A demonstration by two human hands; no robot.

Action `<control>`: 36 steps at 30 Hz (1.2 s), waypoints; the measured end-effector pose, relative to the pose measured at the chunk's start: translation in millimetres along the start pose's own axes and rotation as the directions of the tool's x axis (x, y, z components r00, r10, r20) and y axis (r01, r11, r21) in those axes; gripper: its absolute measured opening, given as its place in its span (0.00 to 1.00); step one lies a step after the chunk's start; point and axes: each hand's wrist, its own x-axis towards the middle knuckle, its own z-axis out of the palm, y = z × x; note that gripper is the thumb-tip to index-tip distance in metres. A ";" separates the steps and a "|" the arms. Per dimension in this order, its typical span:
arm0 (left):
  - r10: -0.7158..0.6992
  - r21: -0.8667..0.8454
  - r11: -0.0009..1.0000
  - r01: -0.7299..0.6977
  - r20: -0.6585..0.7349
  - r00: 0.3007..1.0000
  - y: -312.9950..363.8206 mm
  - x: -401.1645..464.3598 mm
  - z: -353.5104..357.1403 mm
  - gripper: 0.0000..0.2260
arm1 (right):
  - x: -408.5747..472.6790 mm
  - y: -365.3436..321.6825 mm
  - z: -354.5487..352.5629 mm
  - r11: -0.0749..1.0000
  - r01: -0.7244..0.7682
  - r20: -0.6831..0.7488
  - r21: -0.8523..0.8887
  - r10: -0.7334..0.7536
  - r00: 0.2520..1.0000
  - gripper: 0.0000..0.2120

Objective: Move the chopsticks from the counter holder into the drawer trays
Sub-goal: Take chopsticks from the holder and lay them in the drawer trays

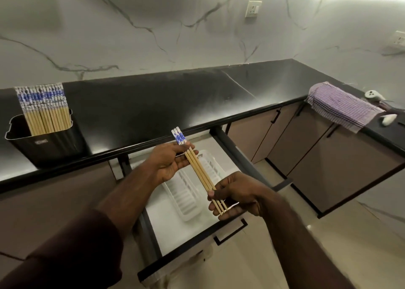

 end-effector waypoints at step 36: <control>-0.275 -0.076 0.960 0.270 -0.438 0.856 -125.8 183.9 -96.9 0.17 | 285.6 82.8 34.3 0.901 -0.217 -0.179 -0.377 0.159 0.971 0.09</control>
